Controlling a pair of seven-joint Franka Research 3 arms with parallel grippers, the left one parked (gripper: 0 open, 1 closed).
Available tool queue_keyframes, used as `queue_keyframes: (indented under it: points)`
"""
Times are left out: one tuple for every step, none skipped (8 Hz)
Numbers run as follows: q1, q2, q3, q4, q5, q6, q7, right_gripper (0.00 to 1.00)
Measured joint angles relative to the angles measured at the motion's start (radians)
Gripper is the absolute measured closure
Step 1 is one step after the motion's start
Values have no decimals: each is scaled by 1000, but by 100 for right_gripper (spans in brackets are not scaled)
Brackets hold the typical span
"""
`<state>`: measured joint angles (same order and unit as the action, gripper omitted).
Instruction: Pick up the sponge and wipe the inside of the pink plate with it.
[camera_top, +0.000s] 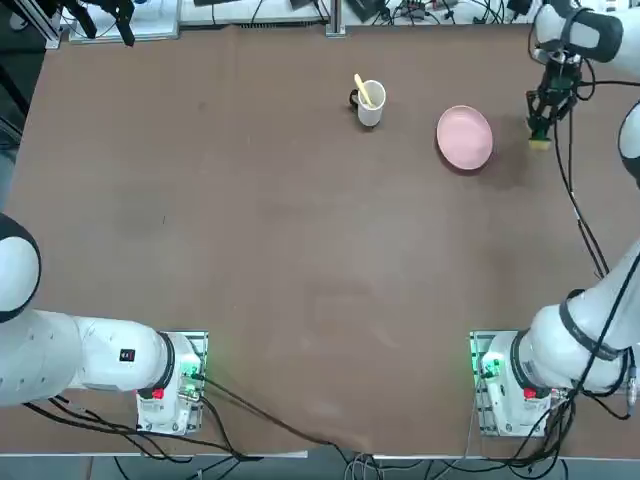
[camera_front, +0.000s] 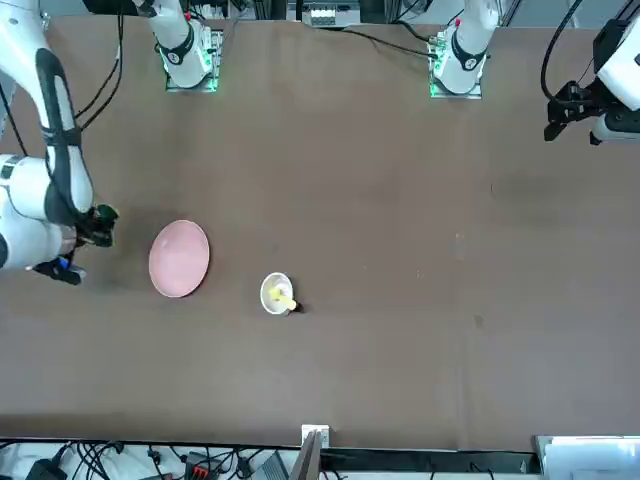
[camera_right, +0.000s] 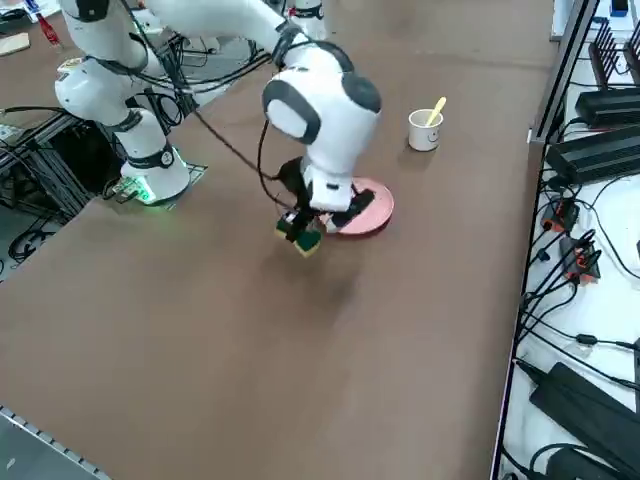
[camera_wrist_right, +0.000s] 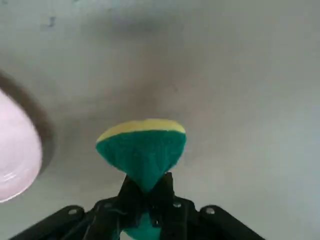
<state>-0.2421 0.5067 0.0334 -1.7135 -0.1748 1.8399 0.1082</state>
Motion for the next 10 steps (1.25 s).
queue_keyframes:
  points:
    - [-42,4,0,-41,0,74,-64,90]
    - [-80,16,-1,-65,-1,129,-126,90]
    - [-113,34,-1,-73,-1,175,-183,91]
    - [-143,54,-1,-75,-1,220,-235,90]
    - [-169,76,-1,-75,-1,261,-272,89]
    - [-184,93,-1,-76,-1,285,-288,85]
    - [-187,104,0,-76,-1,296,-290,78]
    - [-186,107,4,-76,-1,297,-291,63]
    - [-184,106,8,-75,-1,297,-291,42]
    - [-180,106,11,-72,-1,298,-291,25]
